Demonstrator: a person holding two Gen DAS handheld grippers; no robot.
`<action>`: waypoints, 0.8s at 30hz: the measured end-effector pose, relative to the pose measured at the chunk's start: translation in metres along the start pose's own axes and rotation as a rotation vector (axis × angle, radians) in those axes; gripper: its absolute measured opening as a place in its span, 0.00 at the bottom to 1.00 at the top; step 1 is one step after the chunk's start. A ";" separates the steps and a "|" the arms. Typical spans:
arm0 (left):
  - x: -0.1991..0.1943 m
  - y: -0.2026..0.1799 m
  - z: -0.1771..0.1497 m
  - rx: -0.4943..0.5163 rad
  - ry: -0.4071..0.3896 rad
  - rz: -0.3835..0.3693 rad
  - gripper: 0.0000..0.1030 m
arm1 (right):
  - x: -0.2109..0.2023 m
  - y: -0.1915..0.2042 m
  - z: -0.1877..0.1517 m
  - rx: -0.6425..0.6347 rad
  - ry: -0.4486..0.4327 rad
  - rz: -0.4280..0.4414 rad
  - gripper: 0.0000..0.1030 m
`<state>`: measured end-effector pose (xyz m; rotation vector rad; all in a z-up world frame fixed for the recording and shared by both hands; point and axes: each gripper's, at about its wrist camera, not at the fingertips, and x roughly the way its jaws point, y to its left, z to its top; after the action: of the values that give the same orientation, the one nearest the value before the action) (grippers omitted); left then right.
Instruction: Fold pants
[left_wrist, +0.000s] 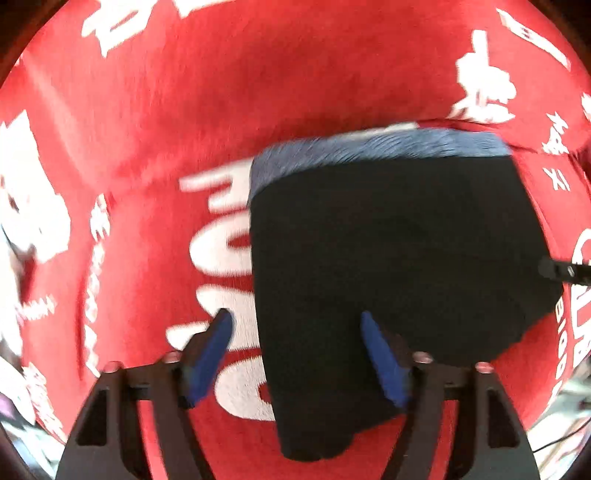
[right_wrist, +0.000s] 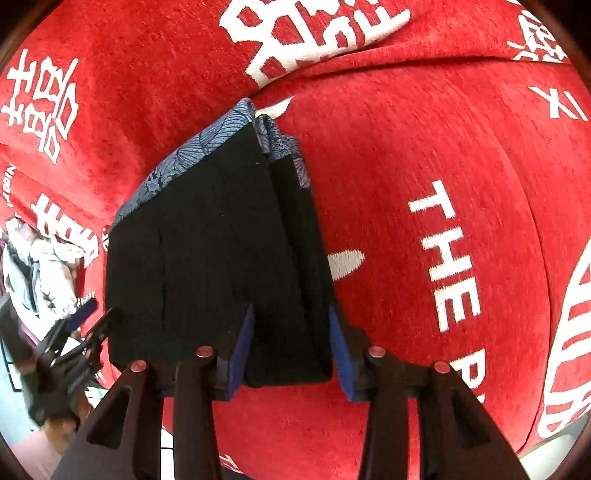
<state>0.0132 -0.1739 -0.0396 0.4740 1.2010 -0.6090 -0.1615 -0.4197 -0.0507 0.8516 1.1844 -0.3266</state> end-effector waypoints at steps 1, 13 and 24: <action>0.000 0.009 -0.002 -0.023 0.001 -0.015 0.81 | 0.001 0.002 -0.001 -0.004 0.003 -0.005 0.44; 0.002 0.048 0.006 -0.189 0.070 -0.115 0.89 | 0.007 0.000 -0.012 0.036 0.016 -0.070 0.66; 0.037 0.070 0.046 -0.251 0.105 -0.065 0.89 | 0.001 0.004 -0.007 0.024 0.016 -0.073 0.66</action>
<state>0.1008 -0.1578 -0.0593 0.2575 1.3770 -0.4849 -0.1631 -0.4115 -0.0507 0.8341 1.2304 -0.3954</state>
